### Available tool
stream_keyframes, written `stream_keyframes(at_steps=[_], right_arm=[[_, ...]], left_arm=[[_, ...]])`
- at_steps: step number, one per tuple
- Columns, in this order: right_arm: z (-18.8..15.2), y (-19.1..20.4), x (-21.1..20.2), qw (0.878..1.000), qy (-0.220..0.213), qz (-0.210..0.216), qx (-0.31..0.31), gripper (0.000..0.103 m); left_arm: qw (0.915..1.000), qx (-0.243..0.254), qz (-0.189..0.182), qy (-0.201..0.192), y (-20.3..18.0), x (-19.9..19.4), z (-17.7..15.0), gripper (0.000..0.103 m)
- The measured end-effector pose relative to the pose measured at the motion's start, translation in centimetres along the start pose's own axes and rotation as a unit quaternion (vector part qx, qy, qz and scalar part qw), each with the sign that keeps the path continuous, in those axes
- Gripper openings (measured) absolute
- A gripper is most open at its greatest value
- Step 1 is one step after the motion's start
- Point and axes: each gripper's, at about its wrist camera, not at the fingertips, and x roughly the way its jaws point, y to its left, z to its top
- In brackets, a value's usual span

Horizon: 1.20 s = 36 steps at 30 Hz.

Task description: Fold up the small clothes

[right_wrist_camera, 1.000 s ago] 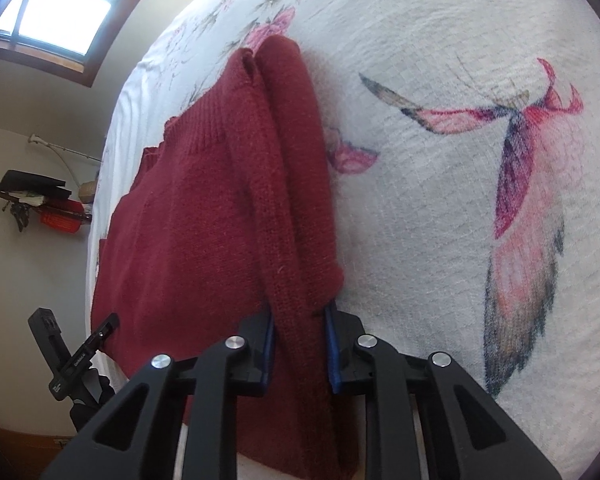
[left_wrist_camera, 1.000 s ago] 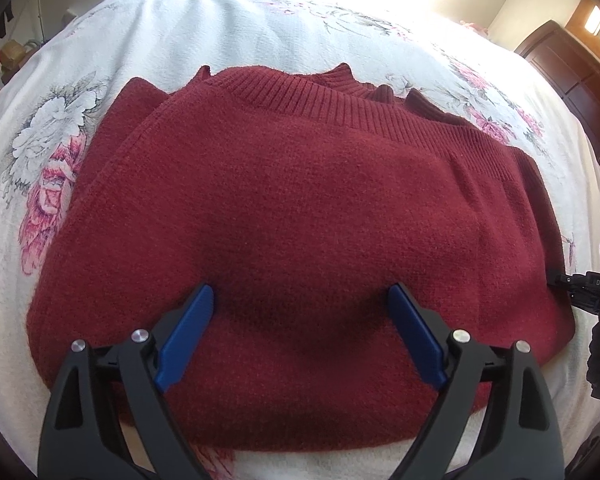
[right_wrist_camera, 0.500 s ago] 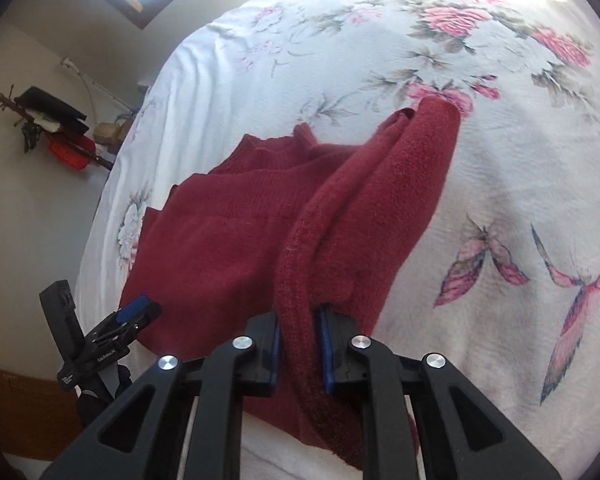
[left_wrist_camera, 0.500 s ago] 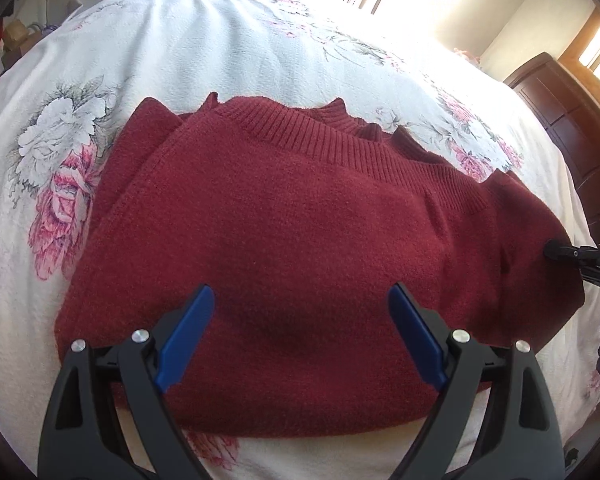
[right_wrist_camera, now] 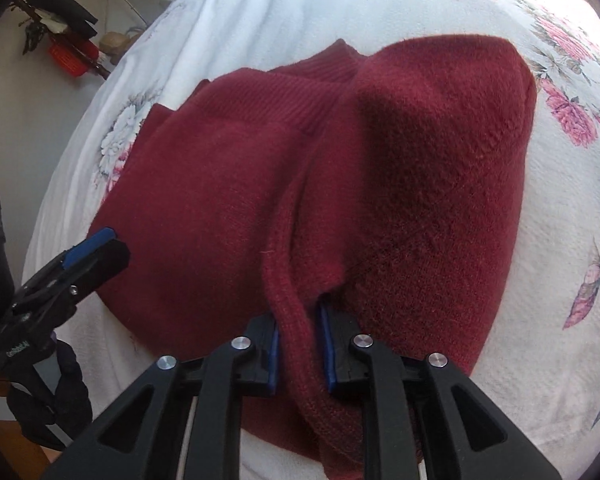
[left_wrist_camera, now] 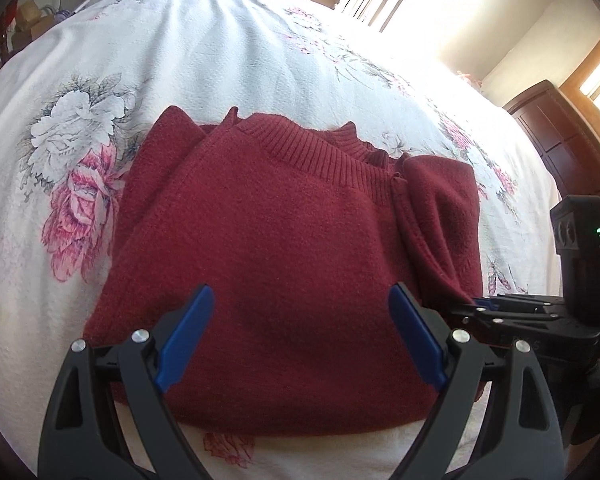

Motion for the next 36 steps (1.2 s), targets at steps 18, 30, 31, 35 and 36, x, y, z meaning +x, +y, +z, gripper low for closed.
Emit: stream_keyframes(at_steps=[18, 30, 31, 35, 36], right_arm=[[-2.8, -3.3, -8.4, 0.971, -0.133, 0.159, 0.119, 0.052], [-7.1, -3.7, -3.0, 0.964, -0.063, 0.22, 0.132, 0.053], [-7.3, -3.2, -1.5, 0.966, -0.04, 0.223, 0.122, 0.054], [-7.5, -5.0, -0.1, 0.949, -0.026, 0.266, 0.166, 0.05], [-7.5, -5.6, -1.0, 0.945, -0.032, 0.277, 0.17, 0.052]], left_arm=[[0.9998, -0.005, -0.015, 0.011, 0.0, 0.7, 0.0, 0.088], [0.9972, -0.01, -0.066, 0.034, -2.4, 2.0, -0.4, 0.088], [0.9968, -0.011, -0.07, 0.036, -2.6, 2.1, -0.4, 0.088], [0.9947, -0.014, -0.09, 0.048, -3.1, 2.7, -0.1, 0.088], [0.9938, -0.013, -0.098, 0.052, -3.4, 2.9, 0.1, 0.088]])
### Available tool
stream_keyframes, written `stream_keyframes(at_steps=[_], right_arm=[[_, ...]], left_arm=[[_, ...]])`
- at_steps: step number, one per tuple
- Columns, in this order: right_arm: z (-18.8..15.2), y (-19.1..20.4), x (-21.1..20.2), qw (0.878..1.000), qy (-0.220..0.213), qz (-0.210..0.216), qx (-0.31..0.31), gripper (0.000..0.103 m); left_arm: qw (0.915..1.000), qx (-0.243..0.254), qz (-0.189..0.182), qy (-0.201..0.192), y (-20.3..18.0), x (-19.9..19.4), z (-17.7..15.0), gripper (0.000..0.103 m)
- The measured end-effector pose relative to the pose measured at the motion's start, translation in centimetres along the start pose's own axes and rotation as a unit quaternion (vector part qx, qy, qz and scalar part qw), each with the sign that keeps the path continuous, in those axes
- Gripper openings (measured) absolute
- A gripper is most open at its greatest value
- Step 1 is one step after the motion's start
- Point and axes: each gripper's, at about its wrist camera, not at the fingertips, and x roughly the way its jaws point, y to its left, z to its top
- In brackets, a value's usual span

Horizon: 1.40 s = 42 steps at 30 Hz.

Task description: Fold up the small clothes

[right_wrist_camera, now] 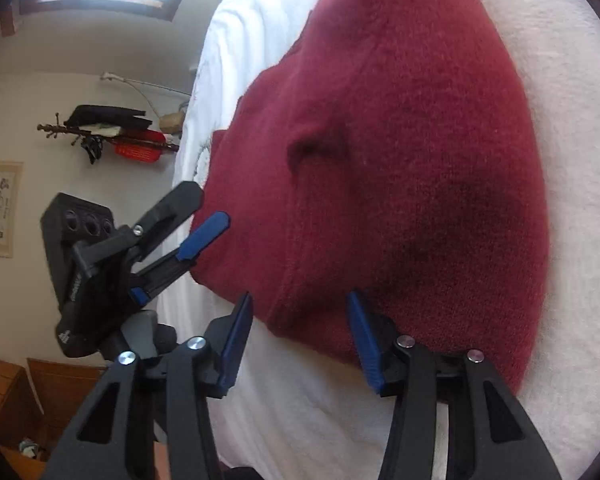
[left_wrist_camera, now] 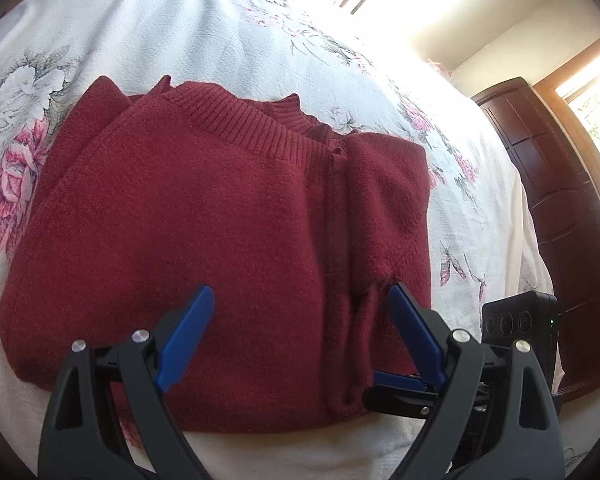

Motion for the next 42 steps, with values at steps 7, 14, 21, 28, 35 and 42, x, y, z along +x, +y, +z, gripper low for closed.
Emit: stream_keyframes(at_steps=[7, 14, 21, 28, 35, 42], right_arm=[[0.4, -0.8, -8.3, 0.994, -0.103, -0.039, -0.007, 0.065], [1.0, -4.6, -8.4, 0.992, -0.122, -0.013, 0.036, 0.065], [1.3, -6.4, -7.5, 0.991, -0.121, -0.005, 0.059, 0.065], [1.4, -7.1, -7.5, 0.991, -0.122, -0.006, 0.06, 0.065], [1.5, -7.1, -7.3, 0.99, -0.123, -0.011, 0.063, 0.065], [1.6, -7.5, -7.2, 0.99, -0.124, -0.016, 0.072, 0.066]], left_arm=[[0.9978, 0.04, 0.025, 0.046, -2.9, 4.2, 3.2, 0.088], [0.9959, 0.037, 0.033, 0.075, -3.5, 8.0, 4.6, 0.088], [0.9959, 0.027, 0.023, 0.084, -4.3, 9.1, 5.3, 0.088], [0.9929, 0.016, -0.039, 0.111, -5.0, 10.0, 5.4, 0.084], [0.9888, -0.004, -0.059, 0.137, -5.1, 12.1, 5.1, 0.075], [0.993, -0.009, -0.064, 0.099, -5.8, 10.7, 5.1, 0.021]])
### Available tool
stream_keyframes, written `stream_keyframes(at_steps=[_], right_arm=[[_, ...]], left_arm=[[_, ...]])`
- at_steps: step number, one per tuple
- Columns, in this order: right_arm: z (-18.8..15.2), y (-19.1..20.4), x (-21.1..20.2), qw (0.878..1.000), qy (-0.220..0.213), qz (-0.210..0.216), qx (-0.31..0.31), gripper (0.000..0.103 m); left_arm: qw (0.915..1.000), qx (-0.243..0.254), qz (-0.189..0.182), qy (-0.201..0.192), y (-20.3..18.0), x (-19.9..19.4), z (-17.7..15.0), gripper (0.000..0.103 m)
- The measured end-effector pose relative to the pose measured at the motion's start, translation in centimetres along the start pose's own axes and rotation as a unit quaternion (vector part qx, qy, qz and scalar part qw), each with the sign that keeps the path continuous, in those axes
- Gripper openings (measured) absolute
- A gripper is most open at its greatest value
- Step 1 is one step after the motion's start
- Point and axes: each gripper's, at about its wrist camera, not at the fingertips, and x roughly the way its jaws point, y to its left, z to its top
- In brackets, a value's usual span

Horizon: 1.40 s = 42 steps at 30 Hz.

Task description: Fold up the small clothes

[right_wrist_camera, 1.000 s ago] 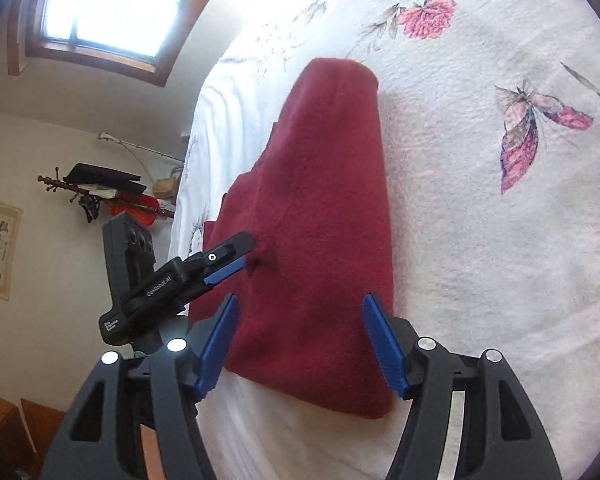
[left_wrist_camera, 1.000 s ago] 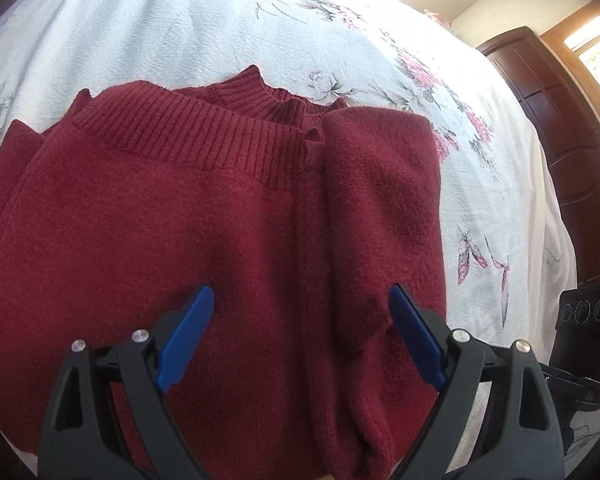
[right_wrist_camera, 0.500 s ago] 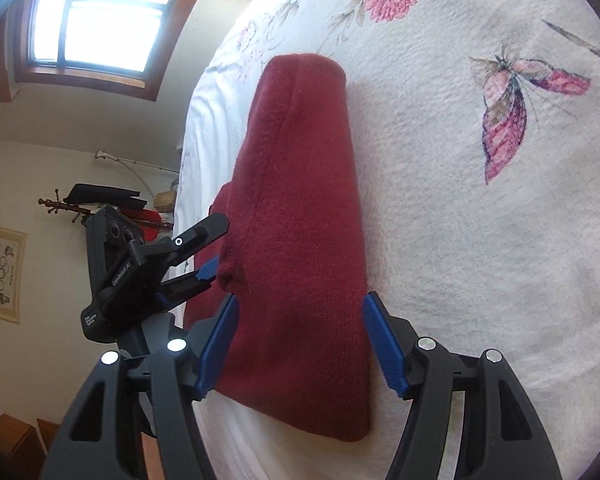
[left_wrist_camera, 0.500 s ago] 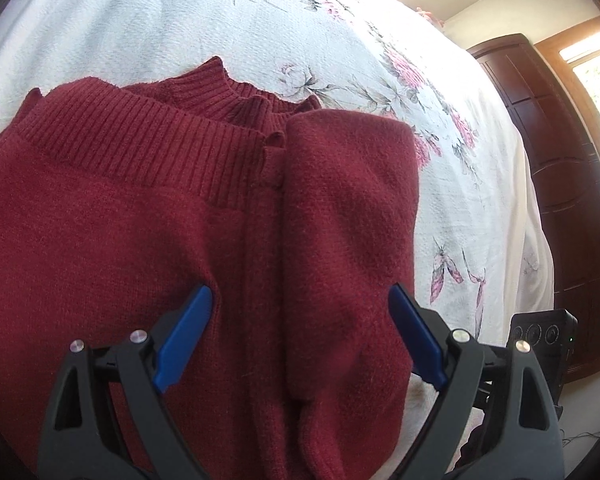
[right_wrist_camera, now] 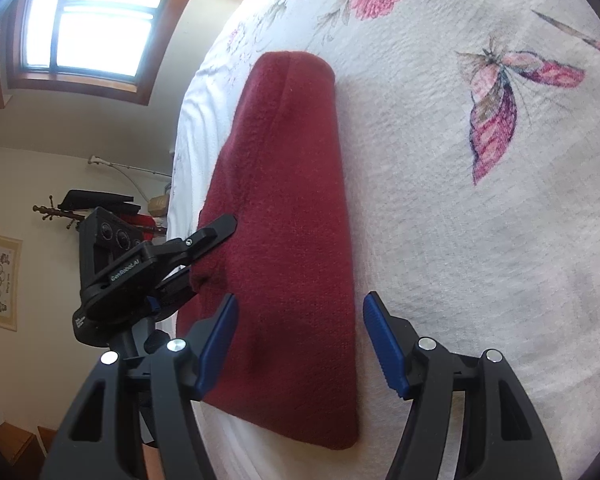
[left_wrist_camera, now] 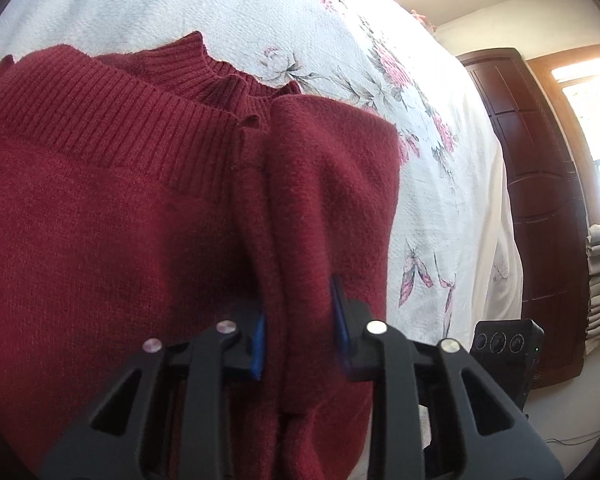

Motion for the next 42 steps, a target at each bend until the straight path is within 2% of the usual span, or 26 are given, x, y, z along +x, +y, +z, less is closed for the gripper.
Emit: stream_keyframes(at_steps=[3, 7, 10, 15, 19, 24, 28, 31, 35, 38, 40, 42], right_arm=[[0.0, 0.1, 0.1, 1.0, 0.0, -0.004, -0.002, 0.066], [0.0, 0.6, 0.2, 1.0, -0.006, -0.022, -0.014, 0.066], [0.1, 1.1, 0.3, 1.0, -0.007, -0.011, -0.021, 0.066], [-0.3, 2.4, 1.2, 0.999, -0.001, -0.006, -0.035, 0.066], [-0.8, 4.1, 2.9, 0.998, 0.018, -0.002, -0.053, 0.066], [-1.5, 5.6, 4.8, 0.996, 0.046, 0.02, -0.072, 0.066], [-2.4, 6.9, 6.3, 0.994, 0.067, 0.019, -0.087, 0.067], [-2.7, 7.4, 7.1, 0.993, 0.081, 0.023, -0.087, 0.067], [-3.2, 7.9, 8.2, 0.991, 0.099, 0.013, -0.093, 0.068], [-3.8, 8.4, 9.5, 0.987, 0.124, 0.005, -0.105, 0.068], [-4.2, 8.7, 10.3, 0.985, 0.133, 0.0, -0.107, 0.068], [-4.2, 9.1, 10.5, 0.985, 0.135, -0.002, -0.111, 0.068]], left_arm=[[0.9995, 0.013, -0.014, -0.025, -0.7, -0.9, -0.3, 0.018], [0.9975, -0.005, -0.052, -0.048, -0.1, -2.8, -0.5, 0.016], [0.9956, -0.004, -0.061, -0.071, 0.5, -5.6, -0.7, 0.015], [0.9943, 0.005, -0.039, -0.099, 2.5, -11.2, -0.4, 0.015], [0.9941, 0.014, 0.008, -0.108, 4.6, -14.5, 0.2, 0.015], [0.9927, -0.007, 0.039, -0.114, 8.5, -17.6, 0.6, 0.015], [0.9916, -0.038, 0.052, -0.112, 12.1, -18.4, 0.7, 0.015], [0.9919, -0.064, 0.043, -0.101, 14.5, -17.5, 0.2, 0.015], [0.9915, -0.07, 0.068, -0.086, 16.6, -15.5, -0.6, 0.017], [0.9908, -0.083, 0.07, -0.08, 17.3, -14.7, -1.1, 0.024], [0.9901, -0.086, 0.069, -0.086, 17.2, -15.4, -1.5, 0.027], [0.9882, -0.086, 0.079, -0.099, 16.5, -16.9, -2.4, 0.036]])
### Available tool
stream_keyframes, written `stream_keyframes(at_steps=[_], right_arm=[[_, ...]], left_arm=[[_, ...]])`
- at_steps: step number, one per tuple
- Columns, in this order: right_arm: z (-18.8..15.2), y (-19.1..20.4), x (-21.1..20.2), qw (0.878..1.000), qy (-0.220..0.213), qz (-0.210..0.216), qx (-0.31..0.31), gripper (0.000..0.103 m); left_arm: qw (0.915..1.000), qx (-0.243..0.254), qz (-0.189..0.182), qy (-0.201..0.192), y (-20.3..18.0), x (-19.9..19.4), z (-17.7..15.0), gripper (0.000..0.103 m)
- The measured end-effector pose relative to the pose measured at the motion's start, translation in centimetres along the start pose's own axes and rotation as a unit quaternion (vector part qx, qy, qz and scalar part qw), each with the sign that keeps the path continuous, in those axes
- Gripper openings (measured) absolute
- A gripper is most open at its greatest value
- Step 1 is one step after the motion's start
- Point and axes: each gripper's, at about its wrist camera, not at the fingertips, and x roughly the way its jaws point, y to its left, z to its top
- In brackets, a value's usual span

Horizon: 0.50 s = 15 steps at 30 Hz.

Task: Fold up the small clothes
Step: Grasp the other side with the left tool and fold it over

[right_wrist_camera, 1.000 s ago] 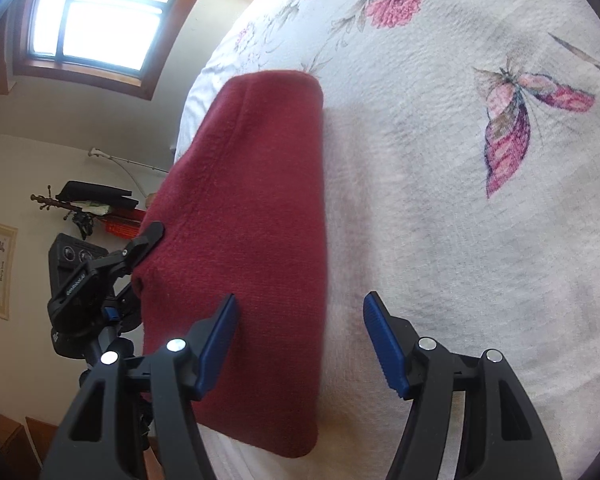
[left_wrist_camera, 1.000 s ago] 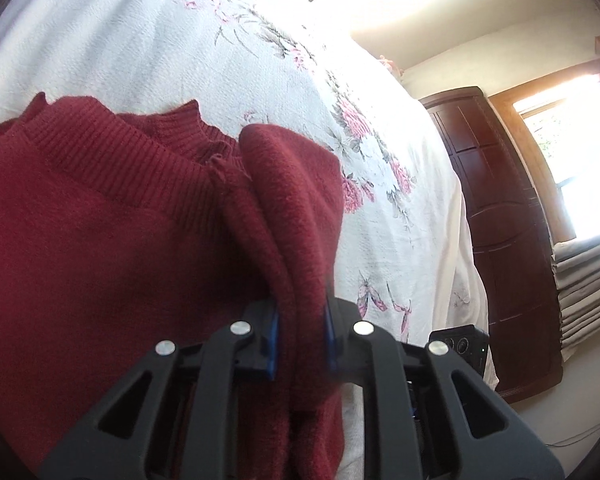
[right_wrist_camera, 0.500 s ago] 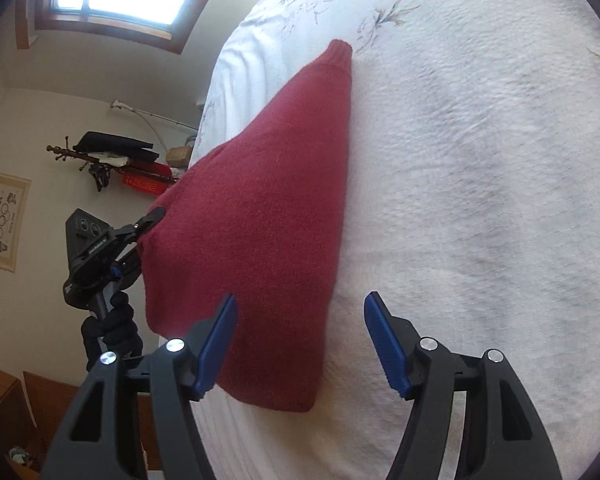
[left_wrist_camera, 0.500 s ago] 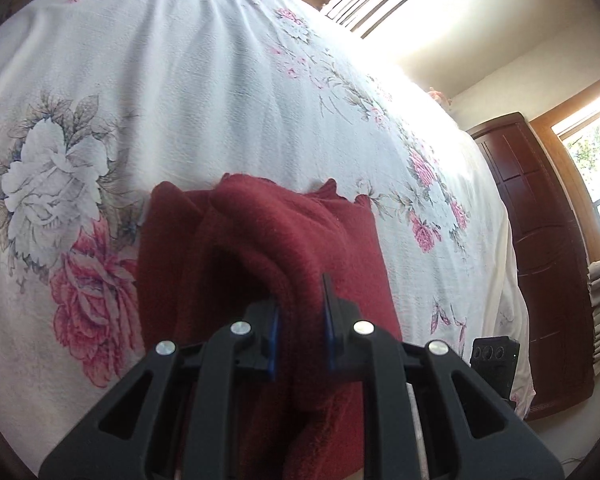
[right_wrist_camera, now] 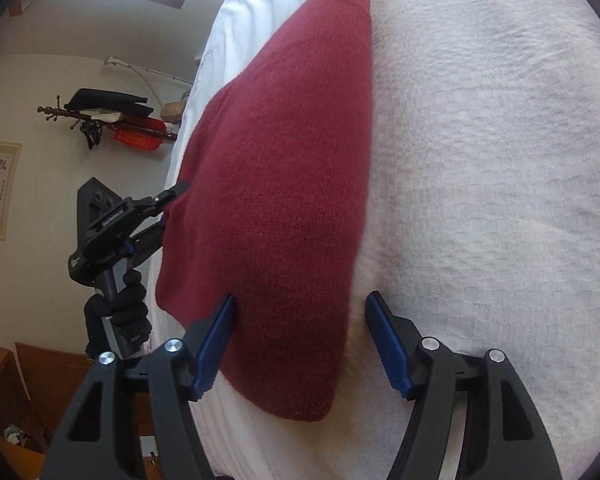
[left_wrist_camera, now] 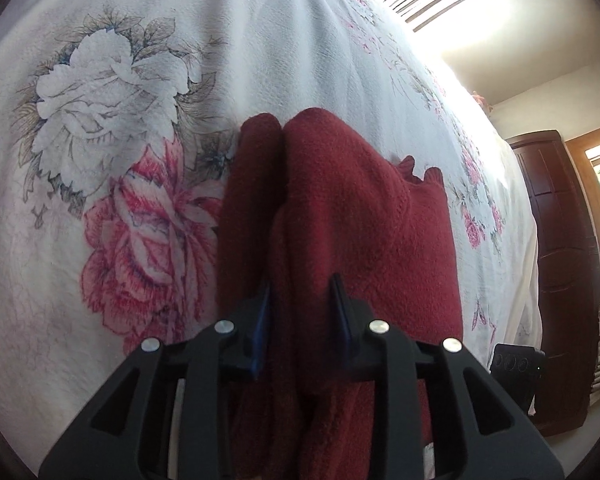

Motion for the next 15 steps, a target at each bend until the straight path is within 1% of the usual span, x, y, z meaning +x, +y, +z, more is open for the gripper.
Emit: stream_keyframes(at_steps=[1, 3, 4, 6, 8, 9, 11, 13, 14, 15], right_arm=[[0.1, 0.2, -0.1, 1.0, 0.0, 0.001, -0.002, 0.068], [0.1, 0.5, -0.1, 1.0, 0.001, 0.003, -0.003, 0.068], [0.3, 0.4, -0.2, 1.0, 0.002, 0.005, -0.002, 0.068], [0.3, 0.6, -0.1, 1.0, 0.002, 0.007, 0.001, 0.068], [0.2, 0.6, -0.1, 1.0, 0.004, 0.006, -0.002, 0.068], [0.2, 0.7, 0.0, 1.0, 0.005, 0.005, -0.003, 0.068], [0.1, 0.8, 0.1, 1.0, 0.006, 0.003, -0.004, 0.068], [0.1, 0.9, 0.1, 1.0, 0.005, 0.004, -0.004, 0.068], [0.1, 1.0, 0.2, 1.0, 0.005, 0.004, -0.006, 0.068], [0.0, 0.9, 0.1, 1.0, 0.005, 0.004, -0.008, 0.068]], left_arm=[[1.0, 0.004, -0.003, -0.006, -0.2, -1.0, -0.6, 0.038], [0.9999, 0.011, 0.008, -0.009, -0.6, -2.7, -2.1, 0.05], [0.9997, 0.019, 0.01, -0.011, -0.9, -3.5, -3.1, 0.051], [0.9993, 0.034, 0.012, -0.006, -1.4, -4.3, -4.8, 0.059], [0.9993, 0.035, 0.016, 0.001, -1.2, -4.4, -6.3, 0.064], [0.9993, 0.033, 0.014, 0.012, -1.1, -4.1, -6.9, 0.065], [0.9989, 0.031, 0.028, 0.023, -0.8, -3.2, -7.7, 0.065], [0.9977, 0.037, 0.052, 0.021, -0.7, -2.6, -8.1, 0.057], [0.9968, 0.04, 0.066, 0.021, -0.5, -2.4, -8.1, 0.042], [0.9967, 0.039, 0.069, 0.02, -0.5, -2.3, -7.9, 0.026]])
